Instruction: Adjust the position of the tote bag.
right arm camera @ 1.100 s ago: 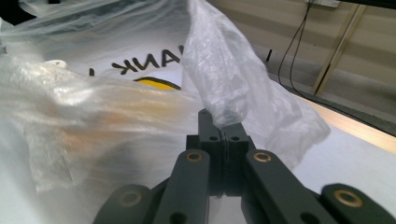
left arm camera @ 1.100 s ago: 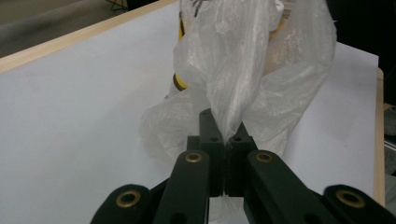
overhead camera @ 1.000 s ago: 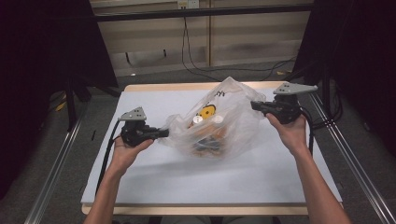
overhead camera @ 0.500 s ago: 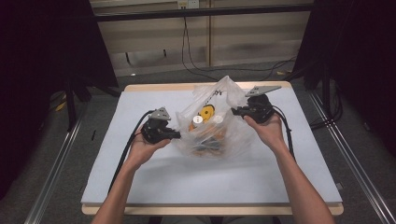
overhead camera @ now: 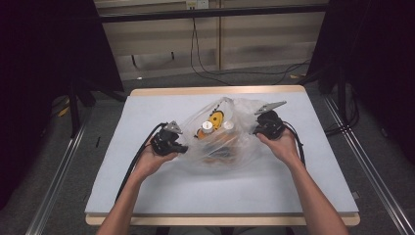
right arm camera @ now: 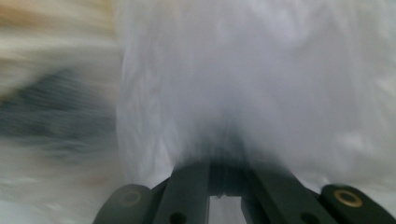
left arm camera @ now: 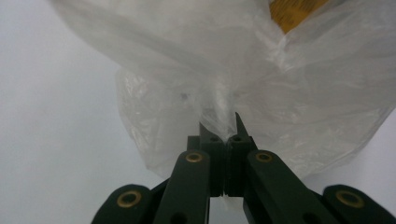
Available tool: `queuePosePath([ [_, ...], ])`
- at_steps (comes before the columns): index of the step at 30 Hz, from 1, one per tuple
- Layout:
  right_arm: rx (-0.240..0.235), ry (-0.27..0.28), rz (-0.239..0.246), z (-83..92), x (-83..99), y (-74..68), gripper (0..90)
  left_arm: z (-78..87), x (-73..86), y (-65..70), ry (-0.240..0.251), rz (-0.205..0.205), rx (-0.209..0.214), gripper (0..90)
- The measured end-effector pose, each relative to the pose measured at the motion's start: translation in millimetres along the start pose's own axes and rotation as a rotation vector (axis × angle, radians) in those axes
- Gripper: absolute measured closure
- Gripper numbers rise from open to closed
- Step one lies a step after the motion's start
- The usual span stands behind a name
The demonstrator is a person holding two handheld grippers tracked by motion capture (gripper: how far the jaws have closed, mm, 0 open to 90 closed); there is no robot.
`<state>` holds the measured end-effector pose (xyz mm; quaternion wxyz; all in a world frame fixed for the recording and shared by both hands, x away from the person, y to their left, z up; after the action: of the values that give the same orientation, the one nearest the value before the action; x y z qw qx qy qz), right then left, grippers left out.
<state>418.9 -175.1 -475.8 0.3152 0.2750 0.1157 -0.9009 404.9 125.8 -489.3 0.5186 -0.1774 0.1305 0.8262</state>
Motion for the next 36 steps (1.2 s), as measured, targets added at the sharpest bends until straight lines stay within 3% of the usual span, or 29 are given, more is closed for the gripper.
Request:
queuePosePath([
  [2, 0.018, -0.037, -0.010, -2.2, 7.0, 7.1, 90.0, -4.2, 3.5, -1.6, -0.006, 0.036, -0.007, 89.6],
  [3, 0.020, -0.042, -0.013, -3.0, 9.6, 10.7, 90.0, -4.3, 5.9, -4.0, -0.024, 0.013, -0.009, 89.7],
  [4, 0.022, -0.056, -0.021, -3.1, 12.6, 13.3, 90.0, -6.1, 6.4, -2.8, -0.008, 0.046, -0.004, 89.6],
  [8, 0.046, -0.110, -0.026, -4.5, 23.5, 21.4, 90.0, -5.1, 14.9, -10.0, -0.078, 0.008, -0.038, 89.7],
  [9, 0.047, -0.120, -0.023, -4.9, 26.4, 23.6, 90.0, -6.1, 16.1, -9.7, -0.064, 0.050, -0.050, 89.7],
  [14, 0.061, -0.168, -0.040, -3.3, 43.3, 35.9, 90.0, 1.1, 28.8, -22.2, -0.104, 0.060, -0.080, 89.7],
  [15, 0.065, -0.176, -0.038, -2.4, 45.2, 37.2, 90.0, 4.1, 32.1, -26.2, -0.124, 0.039, -0.080, 89.7],
  [18, 0.073, -0.192, -0.027, 2.5, 51.0, 42.3, 90.0, 8.5, 37.3, -29.4, -0.117, 0.074, -0.098, 89.8],
  [20, 0.074, -0.200, -0.039, 7.5, 55.0, 46.1, 90.0, 13.3, 41.7, -32.2, -0.116, 0.073, -0.092, 89.8],
  [21, 0.069, -0.197, -0.036, 9.9, 57.3, 48.5, 90.0, 15.5, 43.3, -34.3, -0.124, 0.051, -0.085, 89.8],
  [22, 0.064, -0.200, -0.041, 11.1, 58.7, 48.9, 90.0, 15.4, 43.6, -32.9, -0.099, 0.093, -0.081, 89.8],
  [24, 0.051, -0.216, -0.030, 11.3, 62.4, 49.1, 90.0, 14.8, 46.0, -31.8, -0.114, 0.079, -0.075, 89.8],
  [27, 0.053, -0.255, -0.007, 6.2, 70.7, 45.0, 90.0, 9.4, 52.2, -27.3, -0.161, 0.051, -0.097, 89.8],
  [28, 0.049, -0.259, -0.007, 4.0, 74.0, 43.1, 90.0, 6.6, 54.0, -25.9, -0.151, 0.066, -0.089, 89.8],
  [29, 0.051, -0.241, -0.022, 4.8, 75.5, 42.6, 90.0, 6.5, 57.3, -27.7, -0.169, 0.039, -0.079, 89.8],
  [31, 0.037, -0.213, -0.030, 6.1, 78.9, 43.4, 90.0, 2.7, 58.3, -24.6, -0.085, 0.128, -0.063, 89.8],
  [32, 0.037, -0.204, -0.035, 6.8, 80.6, 43.1, 90.0, 3.9, 60.9, -25.9, -0.085, 0.111, -0.063, 89.7],
  [34, 0.043, -0.184, -0.036, 7.6, 83.0, 41.9, 90.0, 3.8, 62.7, -25.5, -0.051, 0.125, -0.058, 89.7],
  [35, 0.039, -0.181, -0.046, 8.3, 83.9, 40.6, 90.0, 5.7, 64.9, -27.3, -0.073, 0.099, -0.052, 89.4],
  [36, 0.042, -0.168, -0.039, 8.2, 84.4, 40.5, 89.8, 5.7, 65.2, -27.5, -0.070, 0.098, -0.051, 88.9],
])
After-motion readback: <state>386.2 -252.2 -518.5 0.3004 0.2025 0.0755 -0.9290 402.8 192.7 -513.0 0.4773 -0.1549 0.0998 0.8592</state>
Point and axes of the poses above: each handheld gripper's, and its own axes: z roughly backward along the jaws, x roughly out of its underside, y roughly to its right, the point moved 6 cm from there along -z, roughly forward along the jaws, and after that the axes turned 10 degrees about -y, right-handed, at the moved point
